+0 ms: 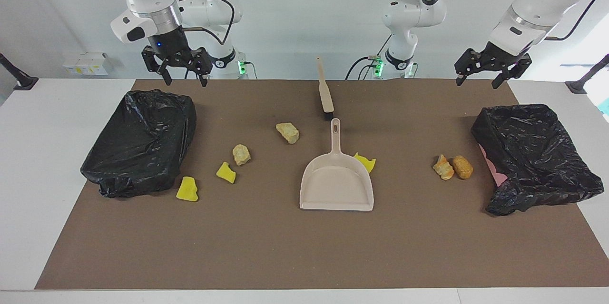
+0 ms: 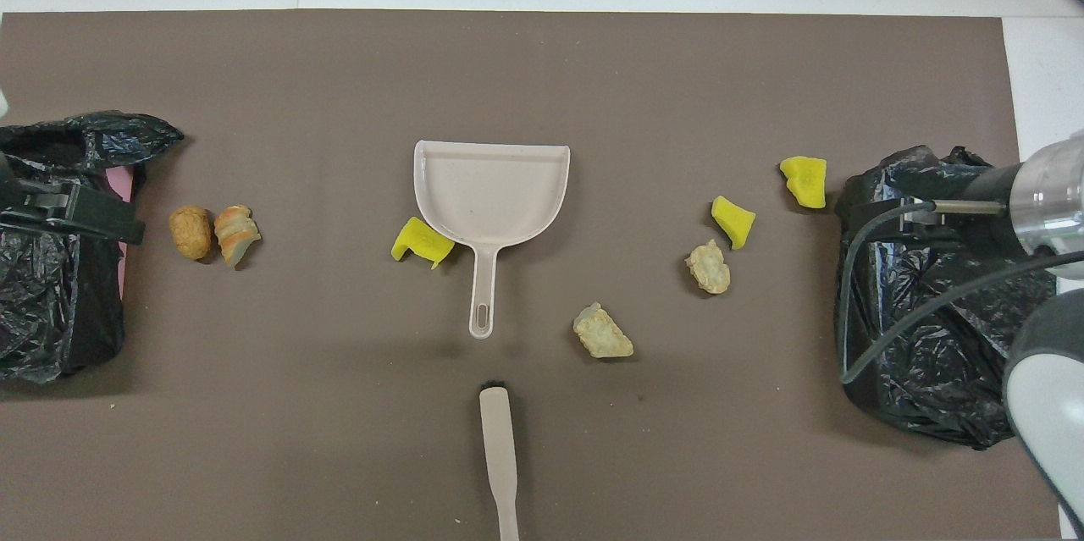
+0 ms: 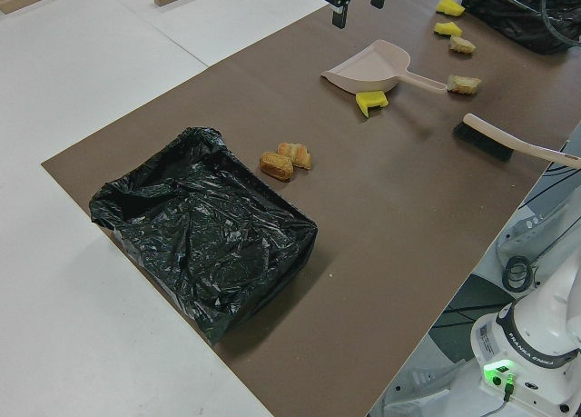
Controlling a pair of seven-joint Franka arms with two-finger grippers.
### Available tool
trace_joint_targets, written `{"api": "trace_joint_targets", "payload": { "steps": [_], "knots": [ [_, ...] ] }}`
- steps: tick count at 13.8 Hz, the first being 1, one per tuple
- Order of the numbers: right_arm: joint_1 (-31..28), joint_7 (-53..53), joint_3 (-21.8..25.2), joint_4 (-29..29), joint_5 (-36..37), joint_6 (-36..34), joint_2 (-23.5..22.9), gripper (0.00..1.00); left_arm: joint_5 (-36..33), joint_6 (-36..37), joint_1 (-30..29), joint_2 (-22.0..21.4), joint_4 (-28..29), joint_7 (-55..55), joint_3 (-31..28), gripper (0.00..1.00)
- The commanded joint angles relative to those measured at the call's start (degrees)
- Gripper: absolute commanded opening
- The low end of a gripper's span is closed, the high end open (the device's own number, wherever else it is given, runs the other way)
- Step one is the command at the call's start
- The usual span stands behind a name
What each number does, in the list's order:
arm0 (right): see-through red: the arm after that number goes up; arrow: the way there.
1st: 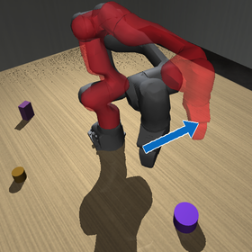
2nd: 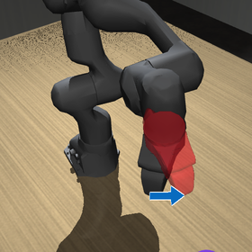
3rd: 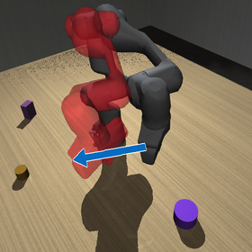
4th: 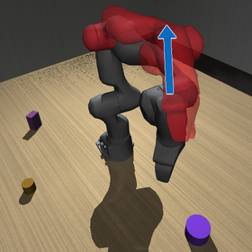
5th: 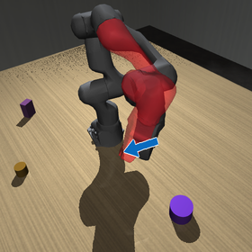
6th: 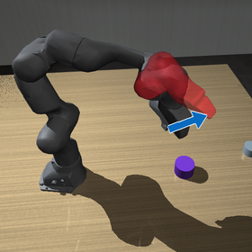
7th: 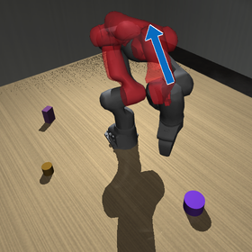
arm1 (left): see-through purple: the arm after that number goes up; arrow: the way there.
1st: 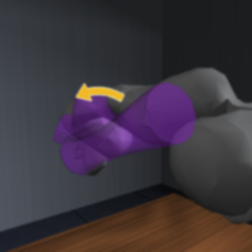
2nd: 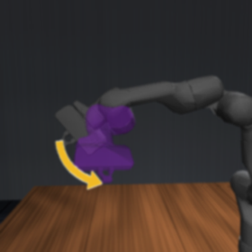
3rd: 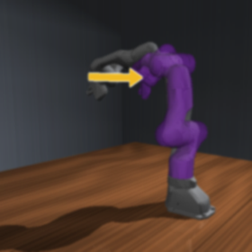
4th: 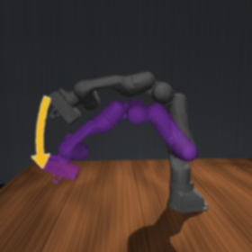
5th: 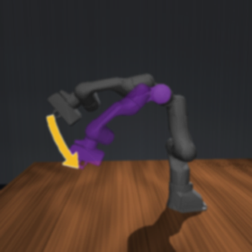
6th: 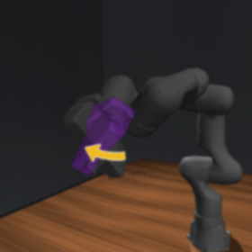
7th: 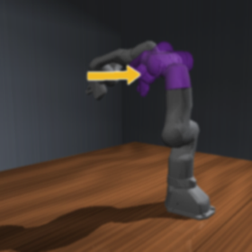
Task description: Sweep and dump trash in bin
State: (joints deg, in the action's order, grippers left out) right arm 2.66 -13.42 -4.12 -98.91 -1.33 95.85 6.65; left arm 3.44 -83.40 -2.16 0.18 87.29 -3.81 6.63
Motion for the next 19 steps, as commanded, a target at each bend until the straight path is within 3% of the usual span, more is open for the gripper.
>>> {"api": "trace_joint_targets", "payload": {
  "steps": [1, 3, 7, 11, 14, 19],
  "knots": [
    [1.9, -2.4, -0.1, -1.5, -0.5, 3.1, -0.1, 1.0, 1.7, -3.9, 2.2, -1.7, 5.7, -0.1, -0.4, 1.0],
    [3.0, -4.5, -0.2, -0.9, -0.8, 4.3, -1.5, 1.0, 1.7, -6.6, 5.4, -1.8, 8.9, 0.3, -0.4, 1.0],
    [7.7, -9.6, -0.2, -0.8, -0.7, 8.0, -4.9, 1.0, 1.8, -19.1, 12.3, -6.3, 23.0, 1.9, -0.4, 1.0],
    [12.6, -14.8, -0.2, -0.1, -1.0, 13.6, -11.2, 1.0, 1.8, -23.5, 17.9, -7.2, 30.1, 7.0, -0.4, 1.0],
    [17.5, -20.1, -0.2, -0.1, -1.0, 20.4, -16.5, 1.0, 1.8, -30.0, 21.6, -11.4, 39.5, 11.5, -0.4, 1.0],
    [23.9, -25.0, -0.6, -0.1, -1.0, 24.6, -21.1, 1.0, 1.8, -38.6, 28.2, -15.6, 51.3, 17.0, -0.4, 1.0]
  ]
}}
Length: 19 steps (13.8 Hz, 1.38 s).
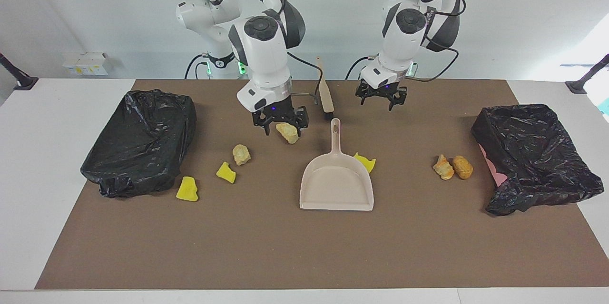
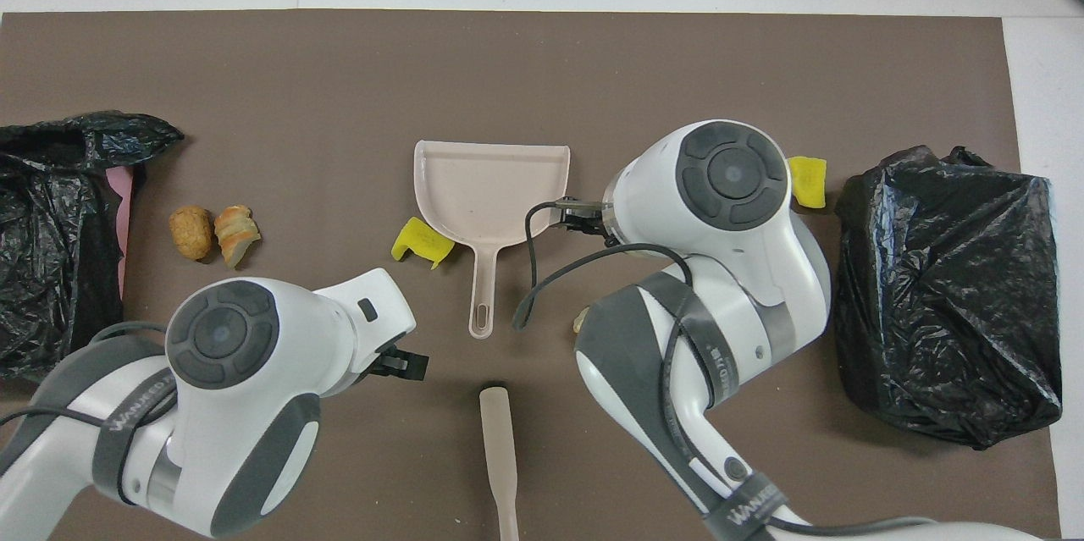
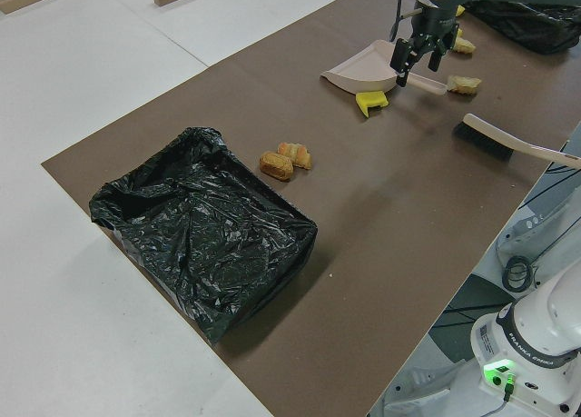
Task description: Sweep and dump trash in bin
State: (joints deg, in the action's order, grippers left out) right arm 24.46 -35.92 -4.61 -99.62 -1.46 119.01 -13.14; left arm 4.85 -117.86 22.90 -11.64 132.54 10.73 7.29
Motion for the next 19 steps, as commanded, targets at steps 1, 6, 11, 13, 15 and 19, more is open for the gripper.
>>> {"api": "trace_joint_targets", "payload": {
  "steps": [1, 6, 11, 13, 15, 19],
  "knots": [
    [3.7, -2.9, -0.1, 0.6, -0.9, 2.1, -2.3, 1.0, 0.3, -5.4, 4.7, -4.1, 7.8, 3.6, -1.0, 1.0],
    [9.8, -5.5, -0.1, 0.9, -0.3, 8.3, -9.1, 1.0, 0.3, -10.1, 11.5, -11.0, 17.5, 12.5, 0.4, 1.0],
    [13.1, -6.0, 0.0, 1.9, 0.1, 10.0, -12.3, 1.0, 0.3, -13.4, 16.3, -11.6, 19.9, 25.0, 6.2, 1.0],
    [12.9, -6.0, 0.0, 1.8, 0.7, 11.0, -12.4, 0.99, 0.3, -15.4, 19.5, -11.0, 20.1, 29.6, 6.2, 1.0],
    [12.5, -6.0, 0.0, 1.9, 1.5, 11.1, -12.8, 0.71, 0.3, -17.7, 23.1, -9.9, 20.3, 34.7, 6.3, 1.0],
    [12.3, -5.7, 0.4, 1.9, 2.1, 11.6, -12.9, 0.0, 0.3, -19.1, 25.7, -9.3, 20.2, 38.8, 6.7, 1.0]
  ]
}}
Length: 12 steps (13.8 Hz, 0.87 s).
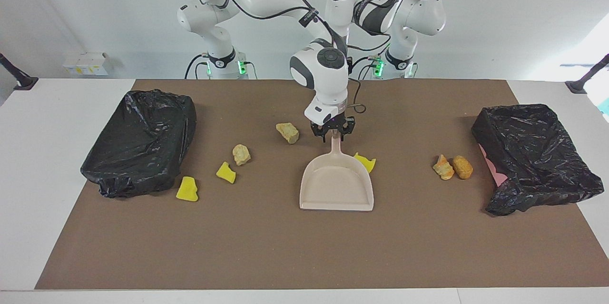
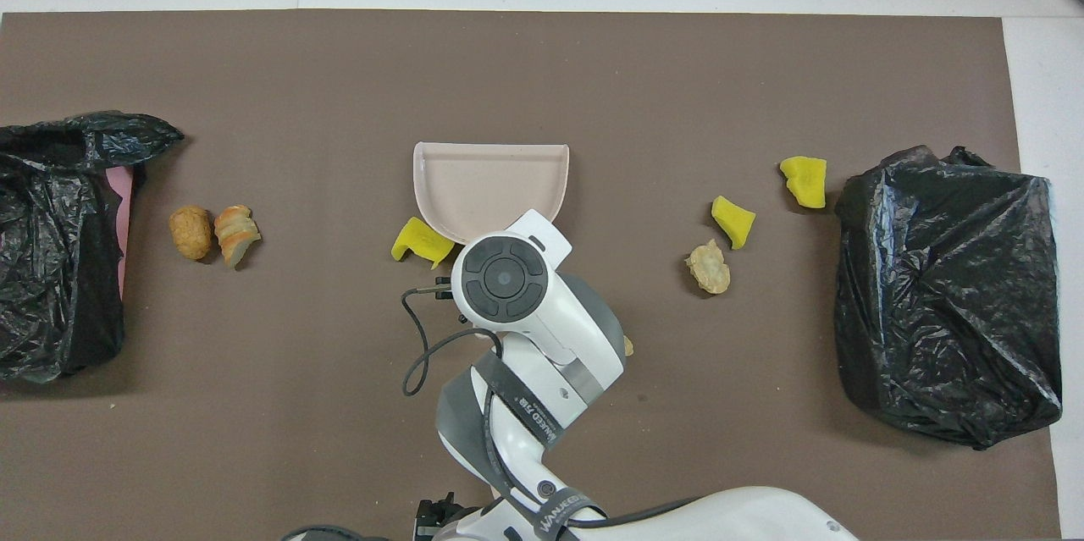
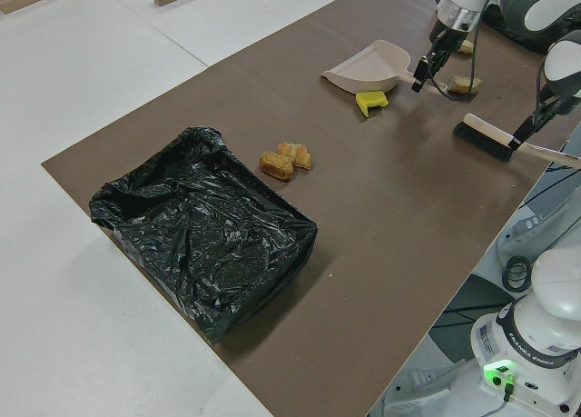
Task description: Sweep and dump trash in bin
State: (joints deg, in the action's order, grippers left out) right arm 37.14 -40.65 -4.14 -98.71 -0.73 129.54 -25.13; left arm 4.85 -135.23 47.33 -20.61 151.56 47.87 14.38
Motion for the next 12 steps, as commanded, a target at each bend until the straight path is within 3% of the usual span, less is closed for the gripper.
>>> {"api": "trace_joint_targets", "payload": {
  "steps": [1, 8, 12],
  "knots": [
    [-0.7, -0.8, -0.1, 0.9, 1.4, 1.1, -0.9, 0.0, 0.3, -2.5, 2.2, 0.6, 1.2, 2.2, -0.1, 1.0],
    [-5.2, 2.1, 0.3, 0.9, 3.1, 0.8, 2.7, 0.0, 0.3, -5.4, 3.7, 5.2, 1.1, 3.5, 0.2, 1.0],
    [-10.9, 17.0, 0.2, -2.4, 2.9, -0.2, 7.6, 0.0, 0.3, -4.3, 4.0, 5.5, 0.5, 3.5, 0.2, 0.97]
  ]
}}
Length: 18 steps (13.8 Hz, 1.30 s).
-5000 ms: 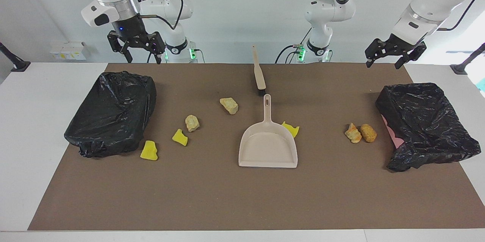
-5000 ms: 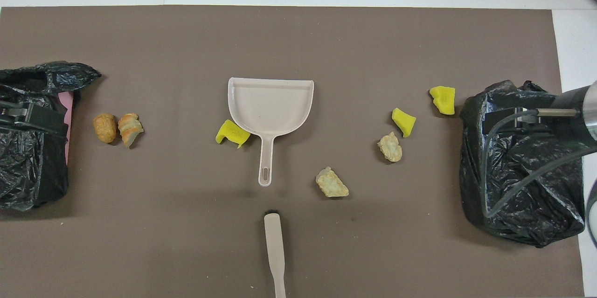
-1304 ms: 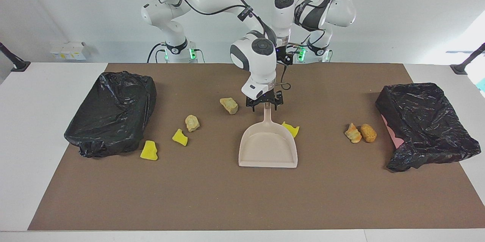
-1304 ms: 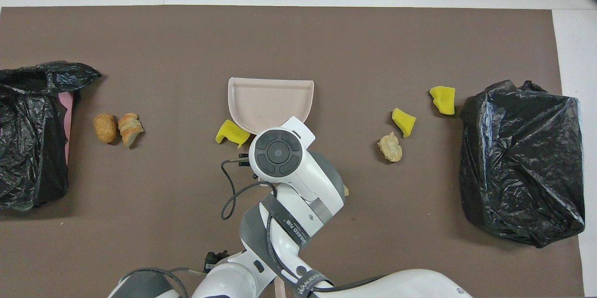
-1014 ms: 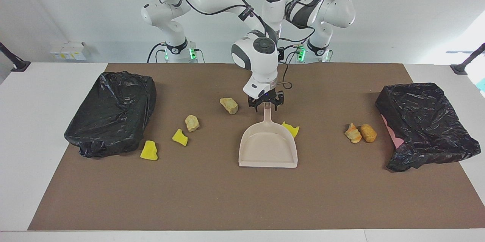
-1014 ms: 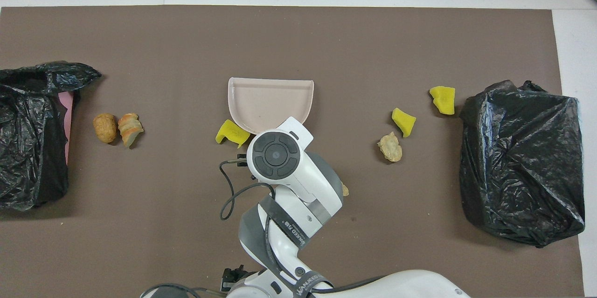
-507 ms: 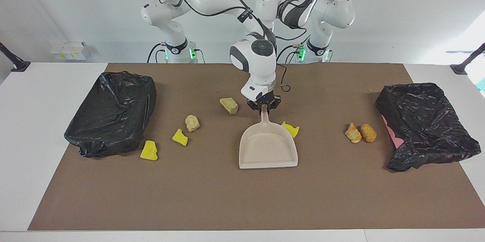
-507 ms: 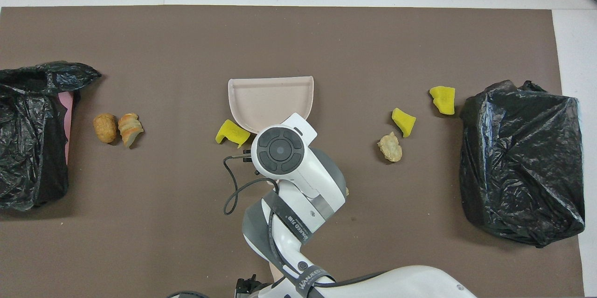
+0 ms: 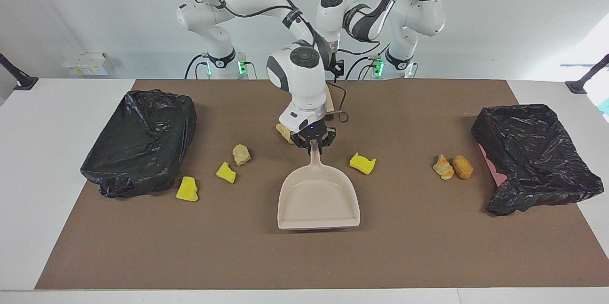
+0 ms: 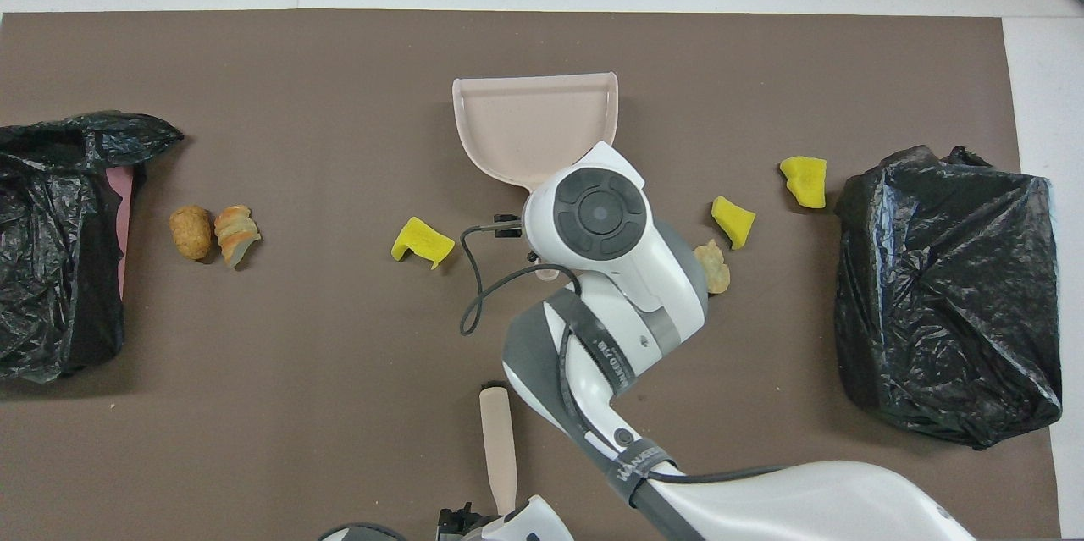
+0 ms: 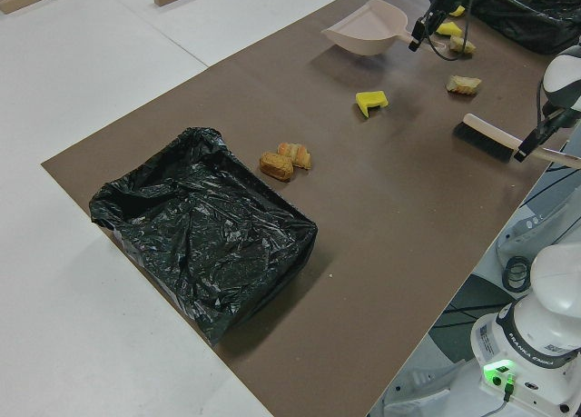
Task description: Sweep and dump trash in bin
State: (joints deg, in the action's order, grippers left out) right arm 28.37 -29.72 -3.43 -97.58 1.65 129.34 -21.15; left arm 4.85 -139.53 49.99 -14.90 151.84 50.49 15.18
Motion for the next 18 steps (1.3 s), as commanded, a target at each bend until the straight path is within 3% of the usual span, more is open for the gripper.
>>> {"api": "trace_joint_targets", "payload": {
  "steps": [1, 3, 5, 8, 13, 18],
  "knots": [
    [-2.4, 8.9, -0.5, -5.1, 0.5, 0.0, 4.7, 0.0, 0.3, 0.1, 1.4, -0.2, 0.2, 1.7, -0.6, 0.87],
    [-3.3, 14.0, -0.5, -6.8, 0.5, 0.0, 5.4, 0.0, 0.3, 1.6, 1.9, -0.3, -0.2, 3.8, -0.5, 0.48],
    [-4.6, 22.8, -0.5, -6.9, 0.5, 0.0, 5.3, 0.0, 0.3, 4.0, 1.7, -0.6, -1.0, 3.8, -0.6, 0.0],
    [-7.1, 41.7, -0.6, -7.4, -0.2, -0.5, 5.3, 0.0, 0.1, 5.7, -0.3, -0.7, -2.3, 3.3, -0.8, 0.0],
    [-7.3, 57.2, -0.5, -8.4, -0.2, -0.7, 4.6, 0.0, -1.7, 15.5, -9.5, -1.3, -9.0, 2.1, -0.9, 0.0],
    [-6.6, 62.1, -0.5, -8.4, 2.1, 0.2, 2.3, 0.0, -6.3, 16.6, -20.7, -0.7, -10.9, 2.0, -0.9, 0.0]
  ]
}}
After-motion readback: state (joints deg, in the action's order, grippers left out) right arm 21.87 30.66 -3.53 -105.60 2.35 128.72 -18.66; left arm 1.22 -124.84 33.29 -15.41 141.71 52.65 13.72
